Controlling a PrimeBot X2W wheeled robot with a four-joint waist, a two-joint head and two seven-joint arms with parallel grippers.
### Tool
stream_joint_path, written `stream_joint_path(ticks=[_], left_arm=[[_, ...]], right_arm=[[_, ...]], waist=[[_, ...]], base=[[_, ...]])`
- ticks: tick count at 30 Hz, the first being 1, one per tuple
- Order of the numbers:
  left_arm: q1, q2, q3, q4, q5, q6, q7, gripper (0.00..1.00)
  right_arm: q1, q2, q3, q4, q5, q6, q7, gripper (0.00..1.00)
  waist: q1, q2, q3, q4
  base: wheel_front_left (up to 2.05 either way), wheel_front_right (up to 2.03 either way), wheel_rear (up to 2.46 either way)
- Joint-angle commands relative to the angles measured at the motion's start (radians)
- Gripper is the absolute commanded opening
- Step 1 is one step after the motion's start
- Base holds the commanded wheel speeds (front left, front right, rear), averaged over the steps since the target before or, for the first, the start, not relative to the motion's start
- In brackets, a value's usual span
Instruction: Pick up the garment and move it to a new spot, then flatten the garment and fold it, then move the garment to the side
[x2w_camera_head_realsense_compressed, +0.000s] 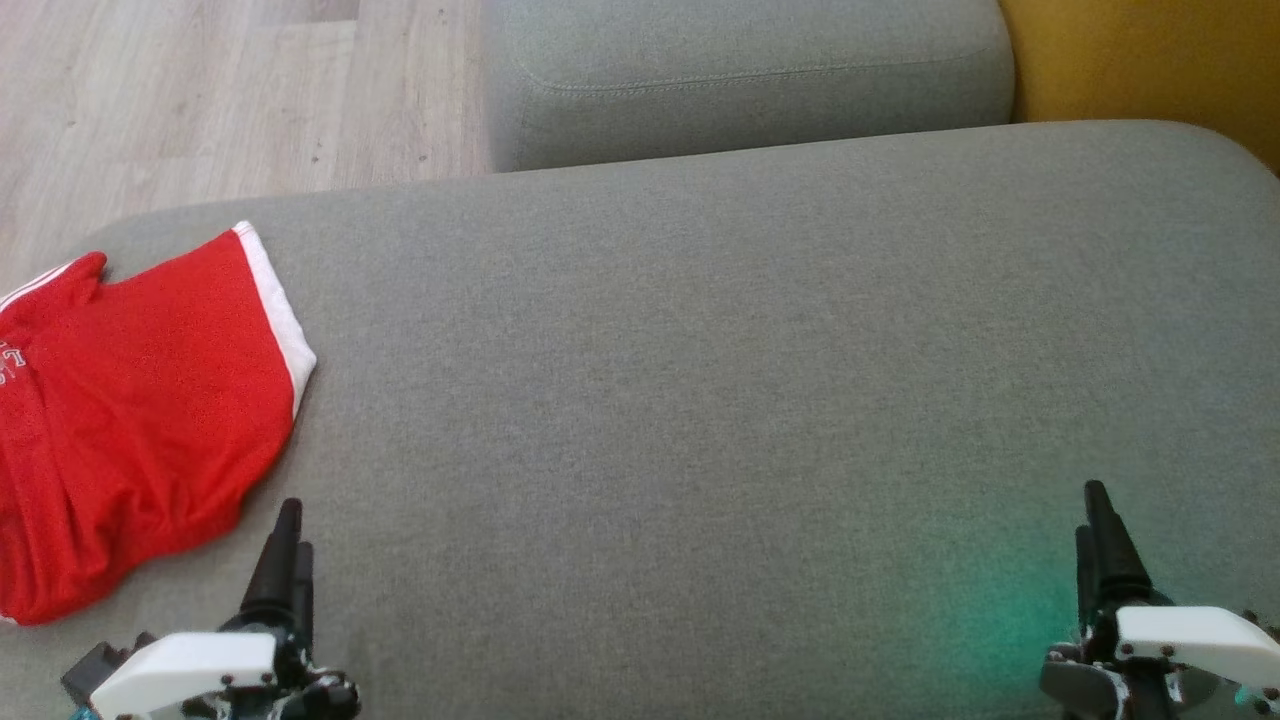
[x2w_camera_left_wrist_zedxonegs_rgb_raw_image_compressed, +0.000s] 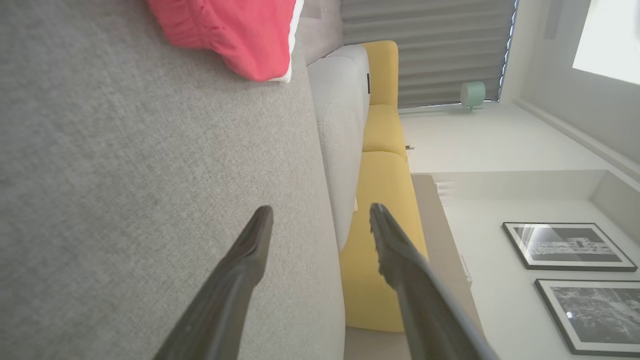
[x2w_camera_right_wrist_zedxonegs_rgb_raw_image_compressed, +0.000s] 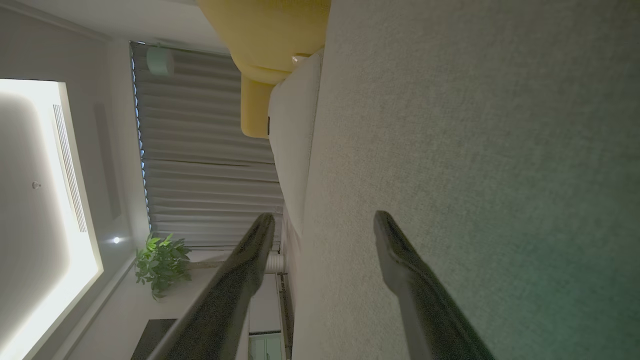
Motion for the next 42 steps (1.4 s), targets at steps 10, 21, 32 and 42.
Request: stream_joint_path(ticks=[10,21,32,42], left_arm=[[-0.023,0.01,-0.027,-0.082,0.152,0.027,-0.033,1.0],[-0.012,0.011,-0.049,-0.117,0.278,0.047,-0.065,1.0],[-0.008,0.013,-0.074,-0.144,0.413,0.067,-0.098,1.0],[0.004,0.014,-0.096,-0.17,0.544,0.085,-0.127,1.0]], right_arm=[[-0.04,-0.005,0.036,-0.062,-0.159,0.0,-0.037,1.0],[-0.023,-0.005,0.049,-0.1,-0.3,0.0,-0.07,1.0],[-0.009,-0.005,0.079,-0.127,-0.442,0.0,-0.102,1.0],[-0.002,-0.006,0.112,-0.15,-0.57,0.0,-0.132,1.0]], waist=[[0.0,0.0,-0.008,0.002],[0.0,0.0,-0.014,0.003],[0.0,0.0,-0.015,0.002],[0.0,0.0,-0.022,0.001]], base=[[0.0,0.0,0.0],[0.0,0.0,0.0],[0.0,0.0,0.0],[0.0,0.0,0.0]])
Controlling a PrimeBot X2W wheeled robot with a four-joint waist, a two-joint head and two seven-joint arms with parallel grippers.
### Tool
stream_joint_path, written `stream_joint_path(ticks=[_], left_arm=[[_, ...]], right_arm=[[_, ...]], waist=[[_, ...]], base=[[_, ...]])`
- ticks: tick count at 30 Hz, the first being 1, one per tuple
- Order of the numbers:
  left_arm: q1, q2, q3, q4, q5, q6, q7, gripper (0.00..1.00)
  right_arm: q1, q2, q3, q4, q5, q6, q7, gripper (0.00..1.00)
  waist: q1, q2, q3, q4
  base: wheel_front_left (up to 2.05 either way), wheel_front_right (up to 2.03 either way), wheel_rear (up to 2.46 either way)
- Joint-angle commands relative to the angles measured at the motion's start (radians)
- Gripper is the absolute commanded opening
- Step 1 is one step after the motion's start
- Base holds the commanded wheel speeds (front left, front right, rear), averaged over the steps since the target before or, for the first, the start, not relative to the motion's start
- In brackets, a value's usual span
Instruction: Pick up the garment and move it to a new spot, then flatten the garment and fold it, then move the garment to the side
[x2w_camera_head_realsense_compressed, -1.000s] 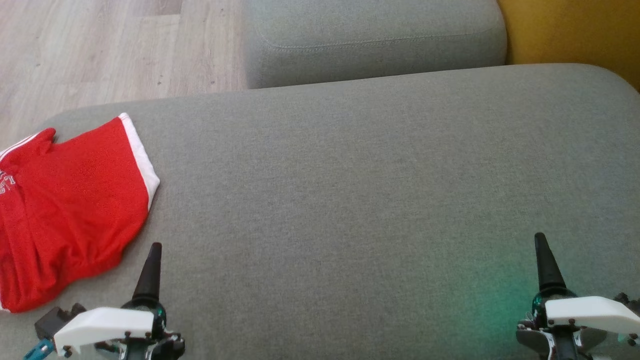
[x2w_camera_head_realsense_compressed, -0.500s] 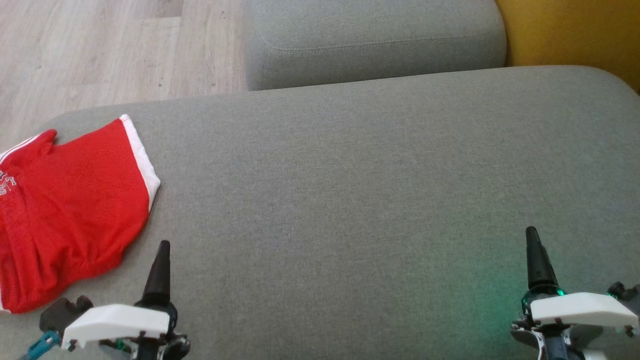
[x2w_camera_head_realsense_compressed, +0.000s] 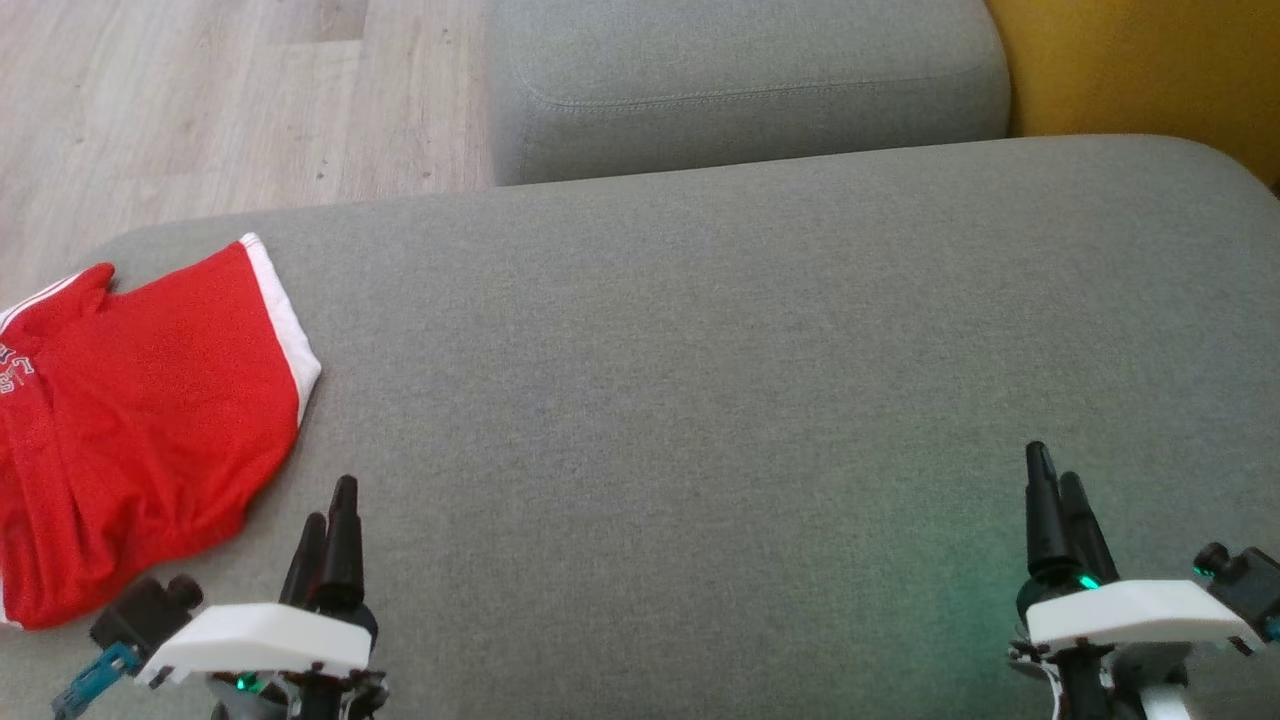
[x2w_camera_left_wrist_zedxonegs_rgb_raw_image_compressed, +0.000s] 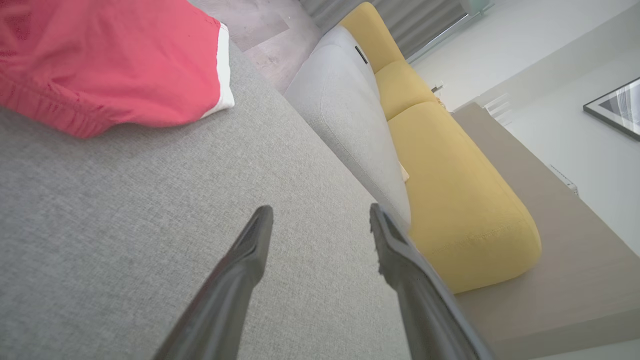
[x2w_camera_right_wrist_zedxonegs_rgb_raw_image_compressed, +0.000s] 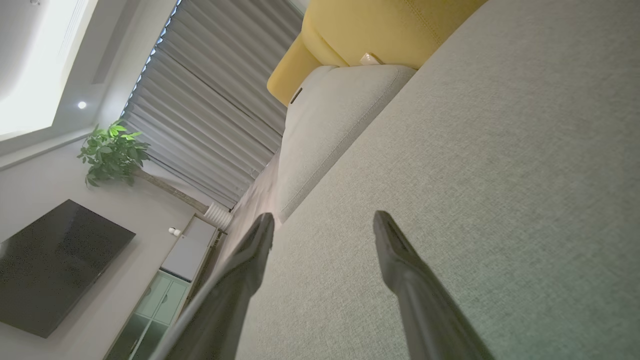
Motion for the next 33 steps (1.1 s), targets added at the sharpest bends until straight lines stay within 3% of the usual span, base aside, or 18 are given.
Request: stream_joint_path(ticks=[1,33], left_arm=[[-0.019,0.012,0.006,-0.048,0.04,0.005,-0.014,1.0],[0.017,0.017,-0.066,-0.151,0.428,0.068,-0.108,1.0]], right_arm=[[-0.013,-0.006,0.021,-0.044,-0.044,0.0,-0.018,1.0],[0.004,-0.011,0.108,-0.117,-0.457,-0.001,-0.112,1.0]], waist=[[0.0,0.0,-0.002,0.0],[0.0,0.0,-0.009,0.015]], base=[[0.0,0.0,0.0],[0.0,0.0,0.0]])
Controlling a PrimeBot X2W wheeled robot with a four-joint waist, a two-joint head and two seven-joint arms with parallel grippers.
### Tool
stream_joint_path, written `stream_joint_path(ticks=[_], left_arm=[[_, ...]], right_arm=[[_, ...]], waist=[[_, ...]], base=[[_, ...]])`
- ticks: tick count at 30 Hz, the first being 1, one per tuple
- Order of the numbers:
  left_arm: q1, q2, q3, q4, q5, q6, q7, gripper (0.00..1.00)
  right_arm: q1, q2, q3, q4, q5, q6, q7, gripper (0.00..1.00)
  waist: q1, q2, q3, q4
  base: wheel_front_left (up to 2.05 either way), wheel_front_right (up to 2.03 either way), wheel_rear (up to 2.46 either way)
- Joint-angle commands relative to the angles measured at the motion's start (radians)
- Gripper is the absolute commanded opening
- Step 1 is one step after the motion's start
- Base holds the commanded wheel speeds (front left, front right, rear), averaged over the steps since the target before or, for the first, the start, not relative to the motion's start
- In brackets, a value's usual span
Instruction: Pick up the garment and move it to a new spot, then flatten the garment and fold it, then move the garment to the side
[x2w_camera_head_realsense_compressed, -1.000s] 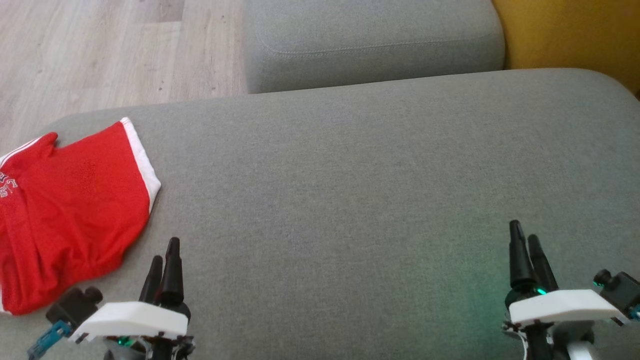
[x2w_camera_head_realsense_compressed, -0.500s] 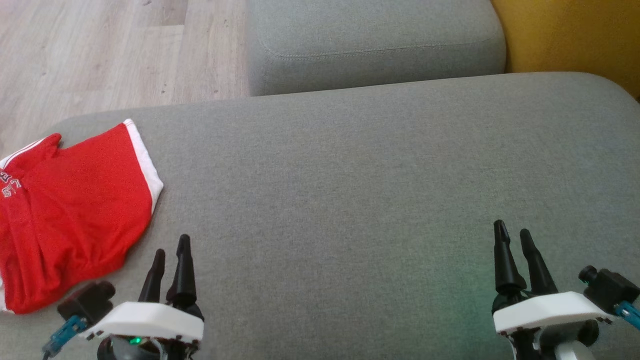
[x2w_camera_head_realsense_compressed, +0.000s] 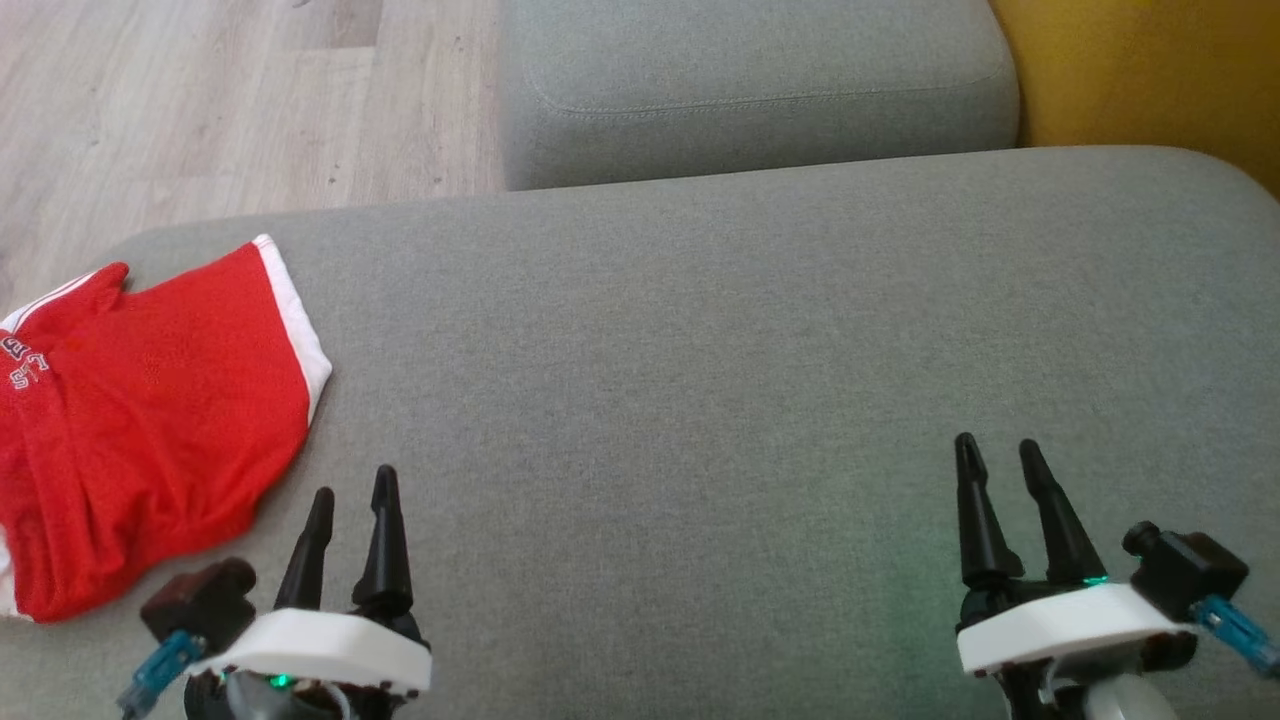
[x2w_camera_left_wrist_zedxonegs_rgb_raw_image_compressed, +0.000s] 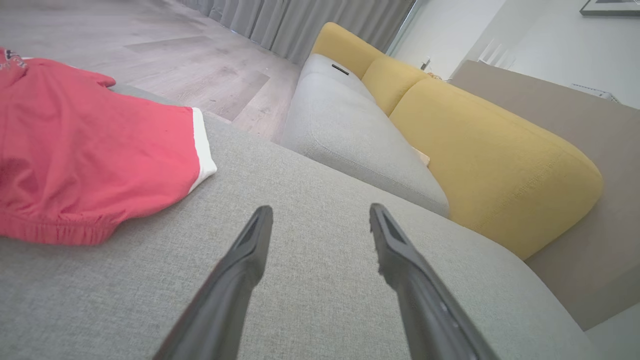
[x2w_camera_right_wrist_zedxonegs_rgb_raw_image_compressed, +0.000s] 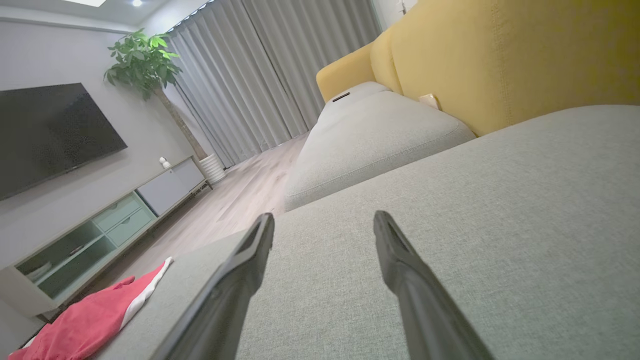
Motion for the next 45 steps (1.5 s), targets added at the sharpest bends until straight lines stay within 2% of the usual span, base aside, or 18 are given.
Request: stream_joint_path(ticks=[1,34,45], left_arm=[[-0.024,0.012,0.013,-0.046,0.032,0.009,-0.014,1.0],[0.017,0.017,-0.046,-0.138,0.426,0.07,-0.11,1.0],[0.018,0.017,-0.043,-0.138,0.43,0.065,-0.11,1.0]], right_arm=[[-0.016,-0.011,0.025,-0.042,-0.033,-0.001,-0.016,1.0],[-0.001,-0.013,0.101,-0.073,-0.443,-0.001,-0.113,1.0],[-0.004,-0.011,0.096,-0.074,-0.434,-0.001,-0.113,1.0]], waist=[[0.0,0.0,0.0,0.0],[0.0,0.0,-0.017,0.007],[0.0,0.0,-0.011,0.007]], base=[[0.0,0.0,0.0],[0.0,0.0,0.0],[0.0,0.0,0.0]])
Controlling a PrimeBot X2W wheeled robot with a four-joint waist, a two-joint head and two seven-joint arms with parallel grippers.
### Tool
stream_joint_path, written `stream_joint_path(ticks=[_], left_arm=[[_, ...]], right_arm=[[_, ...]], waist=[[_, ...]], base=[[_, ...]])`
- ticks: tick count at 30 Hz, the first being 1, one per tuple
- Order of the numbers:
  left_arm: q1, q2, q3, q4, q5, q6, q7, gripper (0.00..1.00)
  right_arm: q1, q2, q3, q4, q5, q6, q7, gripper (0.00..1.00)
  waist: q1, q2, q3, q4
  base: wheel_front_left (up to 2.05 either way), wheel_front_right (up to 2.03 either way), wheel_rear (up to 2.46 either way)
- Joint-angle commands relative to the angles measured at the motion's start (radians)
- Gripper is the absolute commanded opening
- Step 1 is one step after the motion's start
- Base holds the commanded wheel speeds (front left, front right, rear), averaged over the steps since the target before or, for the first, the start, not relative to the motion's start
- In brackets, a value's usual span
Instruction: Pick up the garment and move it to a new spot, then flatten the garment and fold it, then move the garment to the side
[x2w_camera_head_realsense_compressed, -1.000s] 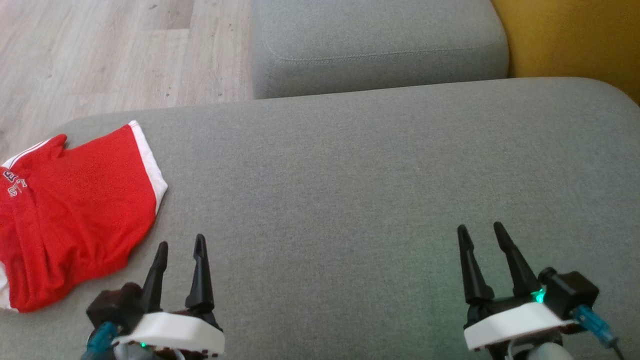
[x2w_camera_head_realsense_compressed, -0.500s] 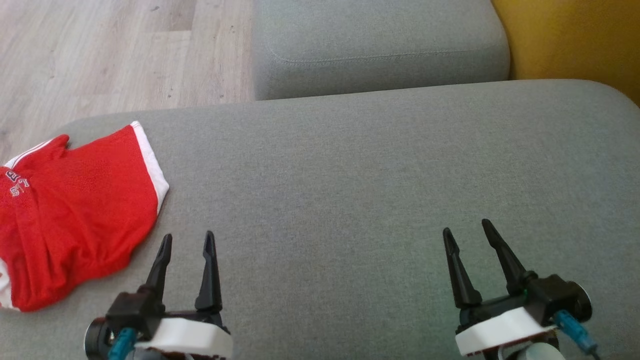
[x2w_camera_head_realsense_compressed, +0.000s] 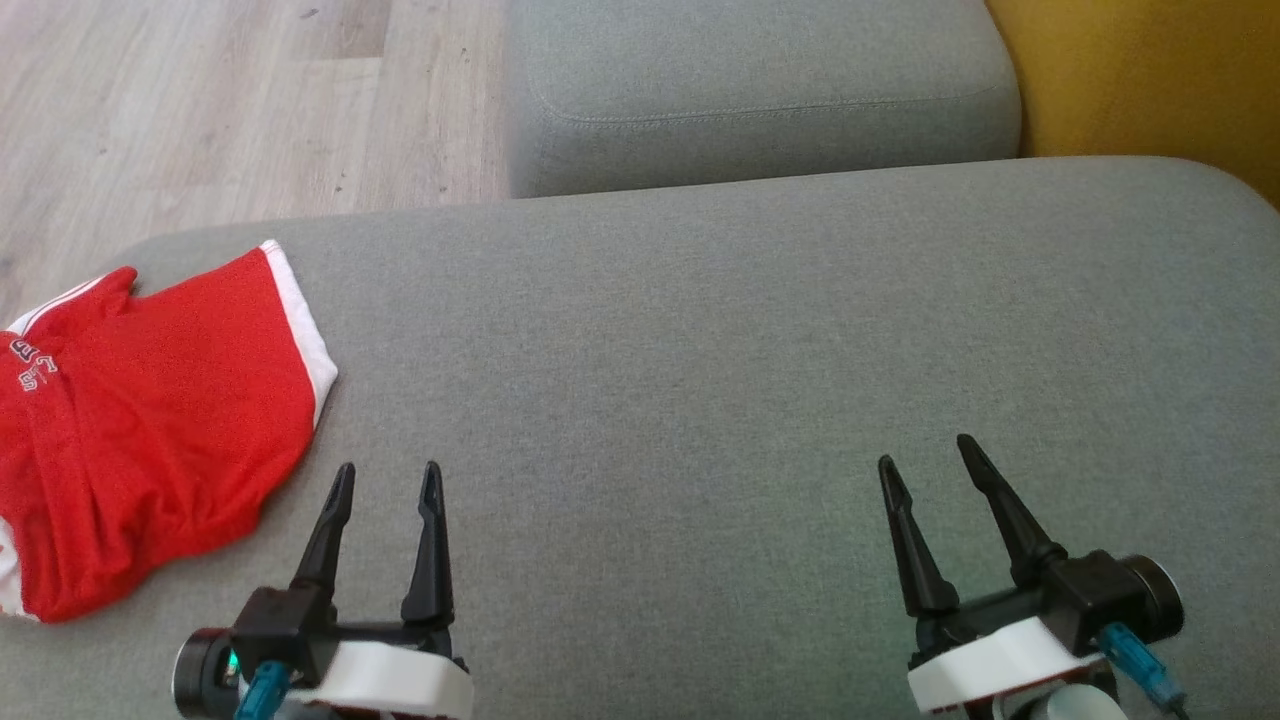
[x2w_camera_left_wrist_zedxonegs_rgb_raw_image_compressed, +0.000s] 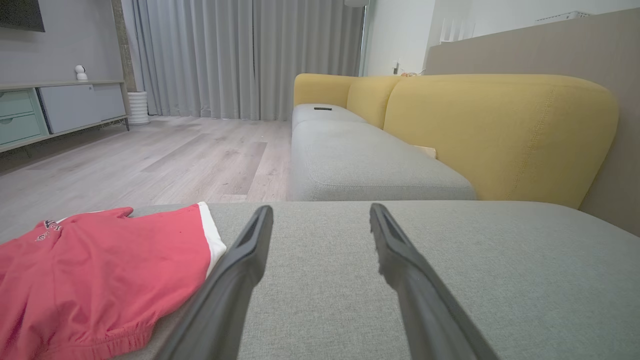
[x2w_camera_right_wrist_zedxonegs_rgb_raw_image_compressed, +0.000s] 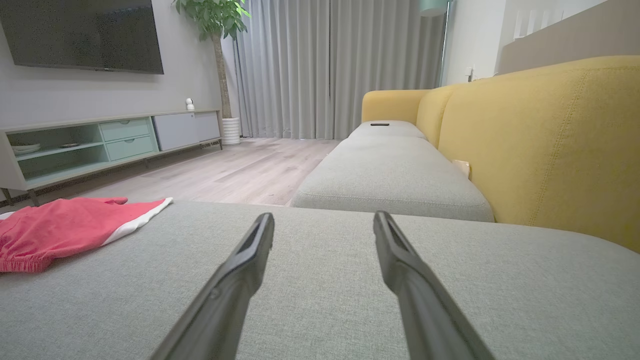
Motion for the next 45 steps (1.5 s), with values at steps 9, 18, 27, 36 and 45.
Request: stream_joint_path(ticks=[9,18,27,36,45], left_arm=[[-0.027,0.005,0.021,-0.032,0.014,0.008,-0.012,1.0],[-0.015,0.005,0.003,-0.018,0.011,0.008,-0.012,1.0],[0.011,0.005,0.011,-0.015,0.007,0.008,-0.012,1.0],[0.025,0.005,0.024,-0.017,0.021,0.008,-0.012,1.0],[0.03,0.005,0.055,-0.039,0.014,0.033,-0.012,1.0]], right_arm=[[-0.011,-0.009,0.018,-0.045,-0.005,-0.001,-0.013,1.0],[-0.002,-0.01,0.013,-0.044,-0.009,-0.001,-0.013,1.0],[-0.003,-0.009,0.024,-0.049,-0.007,-0.001,-0.013,1.0],[0.01,-0.008,0.024,-0.05,-0.009,-0.001,-0.013,1.0],[0.007,-0.017,0.025,-0.053,-0.022,-0.001,-0.013,1.0]], waist=[[0.0,0.0,0.003,0.028],[0.0,0.0,0.001,0.122],[0.0,0.0,-0.006,0.24],[0.0,0.0,-0.004,0.346],[0.0,0.0,0.019,0.423]], base=[[0.0,0.0,0.0],[0.0,0.0,0.0],[0.0,0.0,0.0],[0.0,0.0,0.0],[0.0,0.0,0.0]])
